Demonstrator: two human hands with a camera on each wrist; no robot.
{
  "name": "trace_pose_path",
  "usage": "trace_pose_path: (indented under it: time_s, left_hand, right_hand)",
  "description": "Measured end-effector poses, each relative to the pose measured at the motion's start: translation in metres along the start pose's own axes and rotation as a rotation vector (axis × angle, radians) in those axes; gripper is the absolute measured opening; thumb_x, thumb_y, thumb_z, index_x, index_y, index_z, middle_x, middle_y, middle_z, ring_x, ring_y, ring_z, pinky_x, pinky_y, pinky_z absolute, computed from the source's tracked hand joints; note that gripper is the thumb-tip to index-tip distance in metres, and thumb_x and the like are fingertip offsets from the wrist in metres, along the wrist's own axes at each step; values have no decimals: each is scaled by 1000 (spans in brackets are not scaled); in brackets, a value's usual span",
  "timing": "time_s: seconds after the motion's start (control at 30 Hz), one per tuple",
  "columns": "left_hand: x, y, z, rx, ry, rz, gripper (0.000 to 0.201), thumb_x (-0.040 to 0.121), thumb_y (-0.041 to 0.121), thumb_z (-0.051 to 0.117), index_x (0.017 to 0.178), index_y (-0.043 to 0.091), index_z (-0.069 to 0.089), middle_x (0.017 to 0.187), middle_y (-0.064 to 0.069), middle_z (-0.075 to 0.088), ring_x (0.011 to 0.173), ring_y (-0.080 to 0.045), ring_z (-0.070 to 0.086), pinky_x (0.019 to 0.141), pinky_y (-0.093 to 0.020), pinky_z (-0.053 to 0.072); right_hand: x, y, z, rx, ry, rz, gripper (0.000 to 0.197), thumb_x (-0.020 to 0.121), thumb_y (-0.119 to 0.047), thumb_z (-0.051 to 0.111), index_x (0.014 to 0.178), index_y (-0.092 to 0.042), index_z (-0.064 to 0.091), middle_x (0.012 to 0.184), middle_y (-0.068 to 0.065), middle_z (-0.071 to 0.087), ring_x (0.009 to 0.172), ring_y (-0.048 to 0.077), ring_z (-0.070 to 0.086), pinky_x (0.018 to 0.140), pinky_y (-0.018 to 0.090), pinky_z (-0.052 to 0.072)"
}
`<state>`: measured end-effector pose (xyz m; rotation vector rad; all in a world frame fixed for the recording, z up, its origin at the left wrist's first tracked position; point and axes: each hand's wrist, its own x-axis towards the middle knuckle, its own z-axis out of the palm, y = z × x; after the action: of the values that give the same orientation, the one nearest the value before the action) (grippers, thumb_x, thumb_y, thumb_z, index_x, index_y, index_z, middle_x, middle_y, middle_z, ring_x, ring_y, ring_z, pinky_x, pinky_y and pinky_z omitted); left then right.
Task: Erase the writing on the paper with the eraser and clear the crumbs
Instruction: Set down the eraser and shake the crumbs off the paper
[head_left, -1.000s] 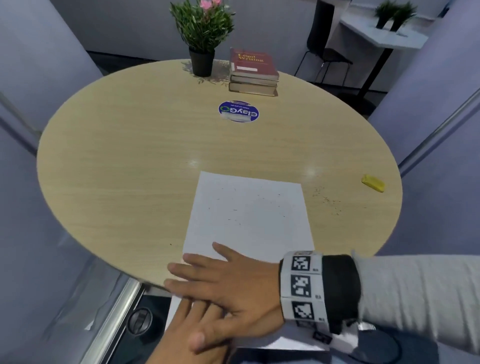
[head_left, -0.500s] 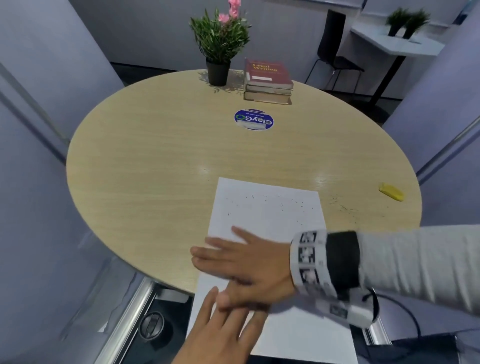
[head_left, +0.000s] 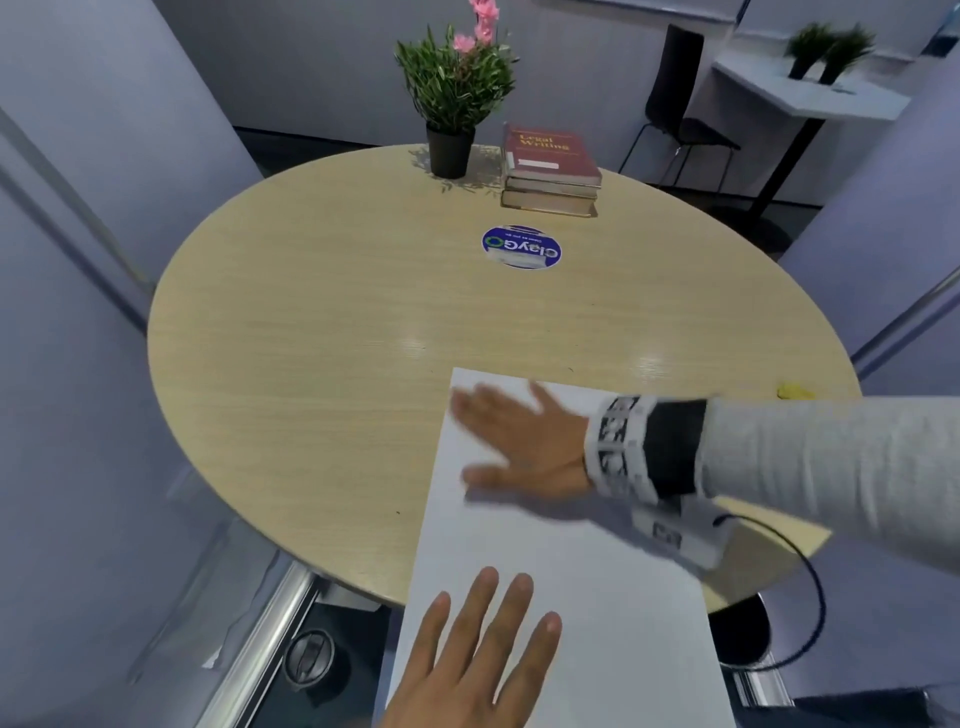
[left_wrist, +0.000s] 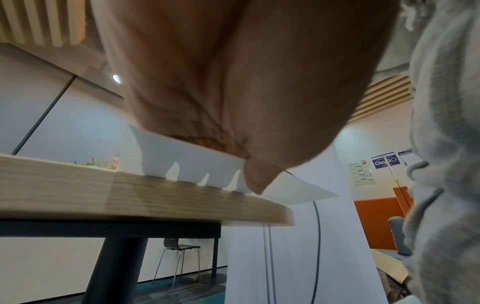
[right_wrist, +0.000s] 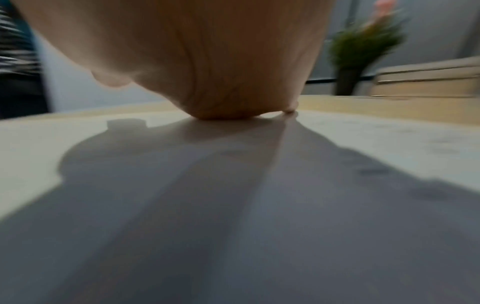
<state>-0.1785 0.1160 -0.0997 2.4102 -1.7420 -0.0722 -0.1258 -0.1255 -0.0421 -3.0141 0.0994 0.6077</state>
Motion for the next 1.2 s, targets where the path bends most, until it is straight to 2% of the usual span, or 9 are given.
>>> trace_pose_path:
  time_s: [0.1,0.17,0.27,0.43,0.63,0.83,0.97,1.07,1.2]
  left_hand:
    - [5,1,-2,-1,49,8,70,92,75,18,131,27,51,131,-1,65,119,-27,63,91,-48,52]
    - [10,-1,-1,-22,87,12,62,95,69,20,130,28,51,132,0,62,122,-27,60,100,-44,45]
    - [12,-1,4,-11,110,18,53,100,60,21,129,29,51,134,0,61,117,-26,64,104,-44,41]
    - [11,-1,-1,-40,112,26,65,95,71,17,129,28,52,131,0,65,117,-26,64,95,-46,51]
    - [13,-3,-1,-31,142,30,44,103,49,19,119,29,55,124,4,69,108,-25,69,81,-51,54]
    - [15,-2,-4,-21,51,16,71,91,77,15,129,30,53,128,2,67,111,-29,67,97,-43,36]
    - [18,-3,-4,-23,54,6,67,93,75,17,127,31,54,126,2,68,108,-29,69,93,-45,49]
    - [18,-2,-3,-42,41,-10,64,93,73,19,126,31,55,125,2,69,108,-29,69,92,-42,35]
    - [17,-1,-3,-93,10,-19,71,89,80,18,127,32,54,129,2,66,120,-30,62,112,-40,22]
  right_hand:
    - [12,33,-11,62,42,261,102,70,-87,3,149,-25,-14,156,-12,-19,143,4,-15,116,49,-11]
    - [5,15,-11,-19,20,59,110,61,-90,-8,146,-22,-22,154,-7,-27,142,8,-23,113,51,-17]
    - [-19,-17,1,-3,-117,-224,90,75,-80,1,143,-28,-26,150,-14,-33,139,7,-30,108,48,-25]
    - [-27,48,-8,46,-44,233,109,56,-88,-12,146,-26,-21,152,-13,-28,143,6,-19,114,53,-14]
    - [-83,-10,9,-5,-238,-256,91,82,-75,16,143,-25,-28,148,-12,-39,135,4,-37,104,48,-30]
    - [-82,84,-4,3,-140,207,109,55,-92,-15,143,-28,-29,149,-13,-36,140,9,-29,112,57,-15]
    - [-98,52,1,-73,-151,16,108,60,-89,-13,143,-22,-29,145,-6,-44,136,11,-36,109,53,-24]
    - [-119,14,17,12,-231,-174,98,75,-81,12,142,-25,-30,145,-14,-43,133,5,-40,104,50,-30]
    - [-112,72,18,31,-129,117,97,67,-88,-3,142,-32,-29,147,-20,-38,134,3,-38,112,55,-18]
